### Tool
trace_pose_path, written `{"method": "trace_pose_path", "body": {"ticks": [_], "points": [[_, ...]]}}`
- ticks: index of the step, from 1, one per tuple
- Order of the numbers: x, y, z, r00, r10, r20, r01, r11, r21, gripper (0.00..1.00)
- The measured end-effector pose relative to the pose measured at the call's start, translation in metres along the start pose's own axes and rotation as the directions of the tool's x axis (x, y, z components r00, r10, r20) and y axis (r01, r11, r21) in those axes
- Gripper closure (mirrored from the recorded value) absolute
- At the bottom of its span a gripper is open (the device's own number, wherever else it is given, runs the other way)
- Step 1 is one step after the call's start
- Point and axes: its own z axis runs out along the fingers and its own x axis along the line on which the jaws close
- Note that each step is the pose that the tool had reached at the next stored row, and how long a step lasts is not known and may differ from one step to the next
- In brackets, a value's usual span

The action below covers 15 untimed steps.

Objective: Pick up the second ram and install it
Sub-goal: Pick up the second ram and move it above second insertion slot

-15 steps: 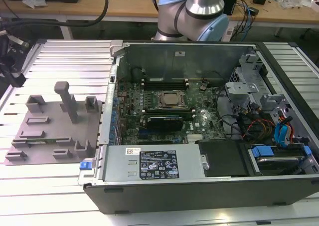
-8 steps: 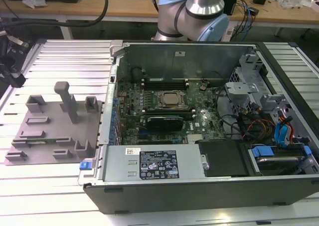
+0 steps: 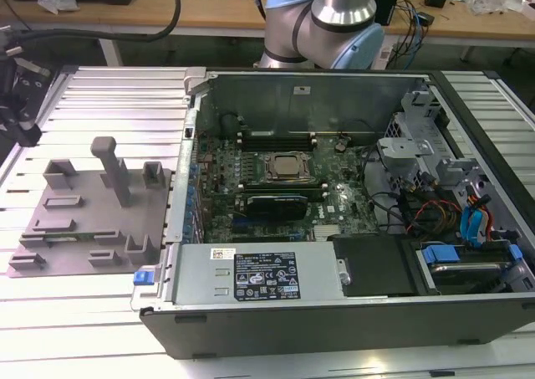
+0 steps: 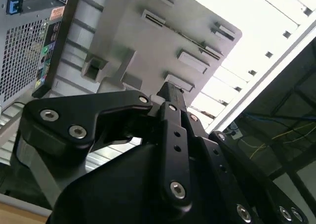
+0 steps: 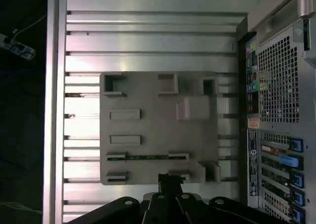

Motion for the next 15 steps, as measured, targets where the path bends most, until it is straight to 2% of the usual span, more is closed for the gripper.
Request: {"method": "trace_pose_path", "body": {"ticks": [2,5,8,9,11,12,15], "points": [[0.0,0.0,0.0,0.9969,-0.079,-0.0035,0.079,0.9969,-0.0021,0.92],[0.0,0.0,0.0,0.9837,-0.18,-0.0077,0.18,0.9837,-0.0051,0.92],[0.0,0.0,0.0,0.9698,-0.244,-0.0102,0.244,0.9698,-0.0072,0.92],[0.0,0.0,0.0,0.9671,-0.254,-0.0107,0.254,0.9672,-0.0076,0.92],[0.0,0.0,0.0,0.9545,-0.298,-0.0123,0.298,0.9546,-0.0093,0.92],[0.0,0.0,0.0,0.951,-0.309,-0.0127,0.309,0.9511,-0.0096,0.92],[0.0,0.0,0.0,0.929,-0.37,-0.015,0.37,0.9291,-0.0121,0.92]]}}
